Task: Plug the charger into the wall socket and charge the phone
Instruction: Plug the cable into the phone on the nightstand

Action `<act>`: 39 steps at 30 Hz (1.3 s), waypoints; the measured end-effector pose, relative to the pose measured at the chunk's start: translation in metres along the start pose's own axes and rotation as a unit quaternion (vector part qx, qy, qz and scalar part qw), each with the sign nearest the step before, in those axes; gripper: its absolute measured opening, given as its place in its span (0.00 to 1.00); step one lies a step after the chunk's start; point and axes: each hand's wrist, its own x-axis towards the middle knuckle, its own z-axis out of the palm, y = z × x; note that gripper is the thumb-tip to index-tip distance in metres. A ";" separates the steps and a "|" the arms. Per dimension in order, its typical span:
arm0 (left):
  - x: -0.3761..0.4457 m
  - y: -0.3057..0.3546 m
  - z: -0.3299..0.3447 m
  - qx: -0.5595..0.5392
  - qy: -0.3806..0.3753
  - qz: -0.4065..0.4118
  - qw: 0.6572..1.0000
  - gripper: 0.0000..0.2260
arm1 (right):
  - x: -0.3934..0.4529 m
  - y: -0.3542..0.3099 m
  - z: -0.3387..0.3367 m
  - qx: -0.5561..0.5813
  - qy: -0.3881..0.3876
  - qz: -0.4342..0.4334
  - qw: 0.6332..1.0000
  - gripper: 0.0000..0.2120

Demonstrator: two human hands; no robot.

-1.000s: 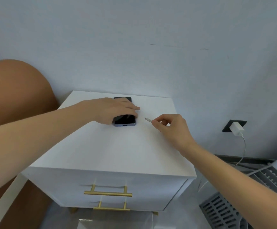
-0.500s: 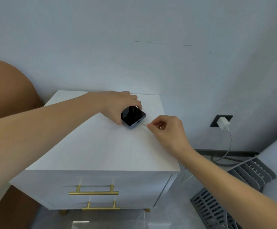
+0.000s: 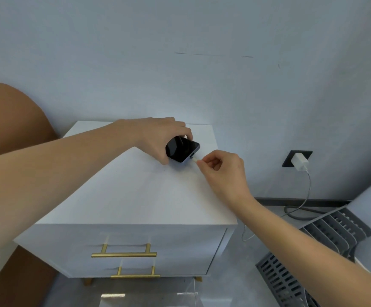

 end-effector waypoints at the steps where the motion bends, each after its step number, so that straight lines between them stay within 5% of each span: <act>1: 0.000 0.000 -0.001 0.000 -0.001 -0.001 1.000 0.29 | 0.000 0.000 0.000 0.005 0.004 0.001 1.000 0.07; 39: 0.001 0.012 -0.010 0.058 -0.021 0.018 0.998 0.31 | -0.004 0.002 0.000 0.019 0.024 0.004 1.000 0.07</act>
